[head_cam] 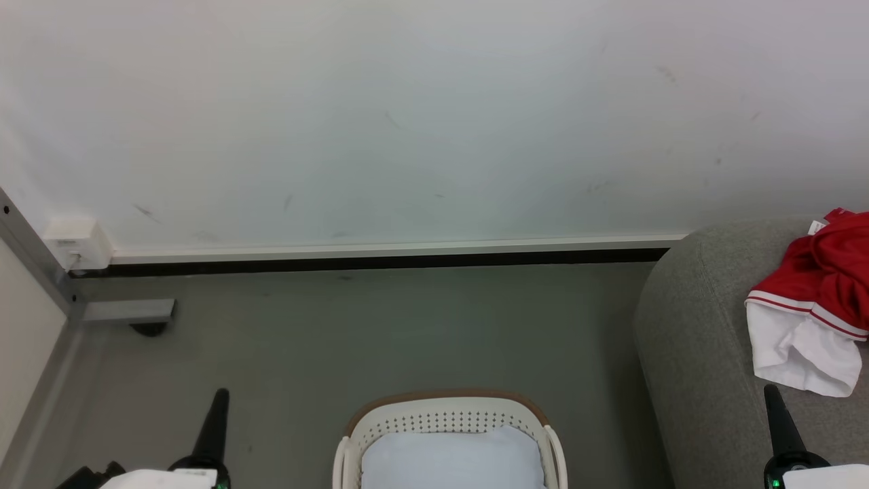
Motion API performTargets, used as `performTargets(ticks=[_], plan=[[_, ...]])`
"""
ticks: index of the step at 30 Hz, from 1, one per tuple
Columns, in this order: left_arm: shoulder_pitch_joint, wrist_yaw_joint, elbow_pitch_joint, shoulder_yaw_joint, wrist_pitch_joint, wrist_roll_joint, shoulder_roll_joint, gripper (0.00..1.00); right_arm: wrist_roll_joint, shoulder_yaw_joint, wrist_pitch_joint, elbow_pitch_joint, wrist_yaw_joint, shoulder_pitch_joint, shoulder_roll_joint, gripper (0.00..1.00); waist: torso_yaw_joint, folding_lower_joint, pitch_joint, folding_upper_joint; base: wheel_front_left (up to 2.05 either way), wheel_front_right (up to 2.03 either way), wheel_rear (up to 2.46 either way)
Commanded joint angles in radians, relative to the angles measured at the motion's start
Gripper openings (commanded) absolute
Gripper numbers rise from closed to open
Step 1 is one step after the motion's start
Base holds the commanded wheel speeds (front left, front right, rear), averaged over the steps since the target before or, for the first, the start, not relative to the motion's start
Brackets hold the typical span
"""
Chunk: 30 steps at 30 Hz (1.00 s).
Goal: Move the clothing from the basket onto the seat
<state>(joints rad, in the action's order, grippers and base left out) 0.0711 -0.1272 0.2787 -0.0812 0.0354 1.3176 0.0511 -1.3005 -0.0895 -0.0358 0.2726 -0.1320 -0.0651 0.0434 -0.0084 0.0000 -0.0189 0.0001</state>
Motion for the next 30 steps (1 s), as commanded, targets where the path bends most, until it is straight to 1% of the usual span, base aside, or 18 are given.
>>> performTargets(ticks=[1, 30], plan=[[0.015, -0.004, -0.011, -0.005, 0.006, 0.015, 0.004, 0.00, -0.015, -0.004, -0.006, -0.010, 0.002, -0.021, 0.010, 0.00, 0.000, 0.0000, 0.000, -0.0001, 0.00, 0.00, 0.00], [0.037, -0.006, -0.030, -0.029, 0.065, 0.236, 0.001, 0.00, -0.249, -0.022, -0.064, -0.027, 0.002, -0.041, 0.010, 0.00, 0.006, 0.0000, 0.016, -0.0001, 0.00, 0.00, 0.00]])
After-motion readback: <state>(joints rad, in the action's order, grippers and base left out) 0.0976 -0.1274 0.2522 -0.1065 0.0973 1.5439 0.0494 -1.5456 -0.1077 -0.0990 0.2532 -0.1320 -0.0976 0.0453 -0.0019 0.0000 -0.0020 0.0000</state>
